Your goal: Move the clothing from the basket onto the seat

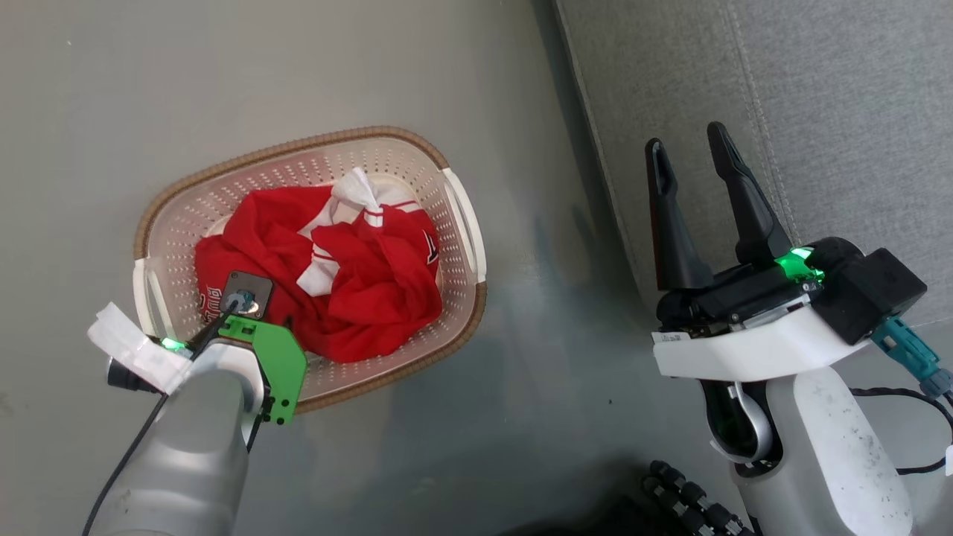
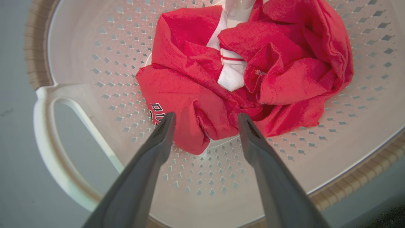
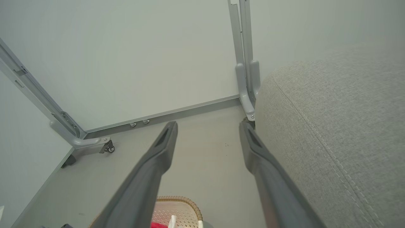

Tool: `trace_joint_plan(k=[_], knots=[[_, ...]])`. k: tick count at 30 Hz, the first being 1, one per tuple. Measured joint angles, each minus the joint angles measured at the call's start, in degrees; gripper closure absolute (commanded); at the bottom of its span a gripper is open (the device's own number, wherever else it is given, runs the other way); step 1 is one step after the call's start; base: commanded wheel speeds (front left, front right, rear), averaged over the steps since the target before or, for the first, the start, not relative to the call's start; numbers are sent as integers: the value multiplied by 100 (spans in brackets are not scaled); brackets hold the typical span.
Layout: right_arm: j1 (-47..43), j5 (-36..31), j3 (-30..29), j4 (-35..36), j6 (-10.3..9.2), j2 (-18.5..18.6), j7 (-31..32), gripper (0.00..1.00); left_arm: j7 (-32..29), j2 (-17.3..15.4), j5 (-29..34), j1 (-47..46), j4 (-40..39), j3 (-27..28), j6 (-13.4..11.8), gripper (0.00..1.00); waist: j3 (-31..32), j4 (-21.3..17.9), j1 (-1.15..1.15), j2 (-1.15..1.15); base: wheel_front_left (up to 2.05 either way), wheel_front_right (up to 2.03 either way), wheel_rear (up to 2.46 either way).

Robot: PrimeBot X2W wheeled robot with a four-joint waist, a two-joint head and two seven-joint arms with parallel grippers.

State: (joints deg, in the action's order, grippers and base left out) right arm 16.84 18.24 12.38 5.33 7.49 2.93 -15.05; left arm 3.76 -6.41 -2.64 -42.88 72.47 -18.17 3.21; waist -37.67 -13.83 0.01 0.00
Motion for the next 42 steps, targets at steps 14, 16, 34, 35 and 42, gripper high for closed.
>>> trace_joint_plan(k=[14,16,34,35,42], knots=[[210,308,343,230,0,-2,0,0,-1126,-343,-51,-615,131,34,-790,0,-1047,-366,0,0,0,0,0],[224,353,383,283,0,-1,0,0,-1154,-382,-55,-700,127,38,-924,0,-1134,-440,-1,0,0,0,0],[311,679,552,385,0,-3,0,0,-1357,-594,-20,-1144,137,-180,-1190,0,-1795,-819,-1,0,0,0,0],[307,677,550,390,0,-3,0,0,-1374,-603,16,-1176,138,-229,-1205,0,-1834,-817,-1,0,0,0,0],[281,608,494,397,0,-3,0,0,-1461,-612,76,-1415,136,-409,-1229,0,-2035,-744,-1,0,0,0,0]])
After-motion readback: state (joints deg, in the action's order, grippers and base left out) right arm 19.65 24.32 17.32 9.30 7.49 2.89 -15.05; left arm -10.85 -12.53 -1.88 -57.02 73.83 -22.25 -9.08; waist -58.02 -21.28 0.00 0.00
